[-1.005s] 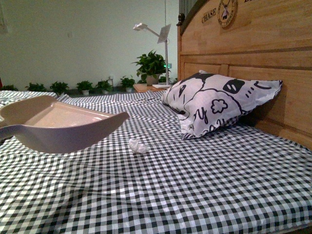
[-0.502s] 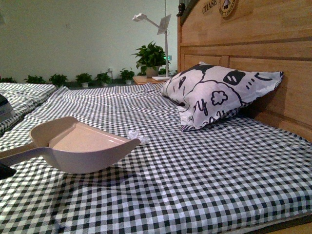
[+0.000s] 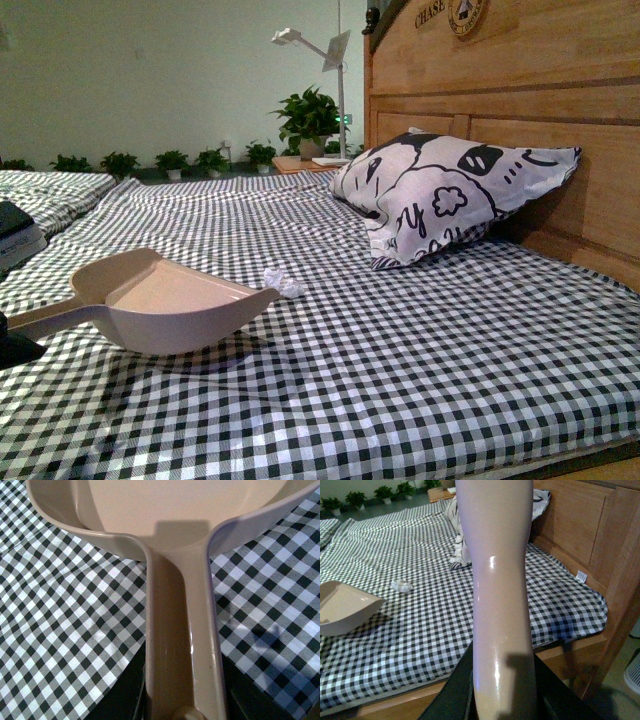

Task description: Clean up trash

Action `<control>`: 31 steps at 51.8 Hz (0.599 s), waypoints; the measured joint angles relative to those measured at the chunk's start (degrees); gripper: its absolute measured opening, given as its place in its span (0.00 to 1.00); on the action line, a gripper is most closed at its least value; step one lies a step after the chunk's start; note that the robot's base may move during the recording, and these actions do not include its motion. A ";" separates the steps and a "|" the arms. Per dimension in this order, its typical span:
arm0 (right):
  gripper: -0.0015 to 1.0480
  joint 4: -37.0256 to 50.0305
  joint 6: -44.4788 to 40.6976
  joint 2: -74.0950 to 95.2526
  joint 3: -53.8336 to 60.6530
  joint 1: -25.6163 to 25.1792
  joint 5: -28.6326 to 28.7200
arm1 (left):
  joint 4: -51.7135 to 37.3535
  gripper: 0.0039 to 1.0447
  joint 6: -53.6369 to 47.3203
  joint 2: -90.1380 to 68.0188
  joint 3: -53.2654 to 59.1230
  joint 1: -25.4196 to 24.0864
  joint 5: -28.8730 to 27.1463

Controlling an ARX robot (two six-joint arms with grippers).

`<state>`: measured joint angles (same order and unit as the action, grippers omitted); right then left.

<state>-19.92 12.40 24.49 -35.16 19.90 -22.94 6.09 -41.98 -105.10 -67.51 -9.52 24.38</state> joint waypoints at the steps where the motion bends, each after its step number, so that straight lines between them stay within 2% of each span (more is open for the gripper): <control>1: 0.19 0.00 0.00 0.00 0.00 0.00 0.00 | -0.04 0.26 0.00 -0.22 -0.20 0.02 0.00; 31: 0.19 0.00 0.00 0.00 0.00 0.00 0.00 | -0.11 0.26 0.00 -11.21 -9.57 2.58 -0.39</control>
<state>-19.92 12.40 24.49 -35.16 19.90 -22.94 5.98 -41.98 -116.31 -77.08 -6.94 23.99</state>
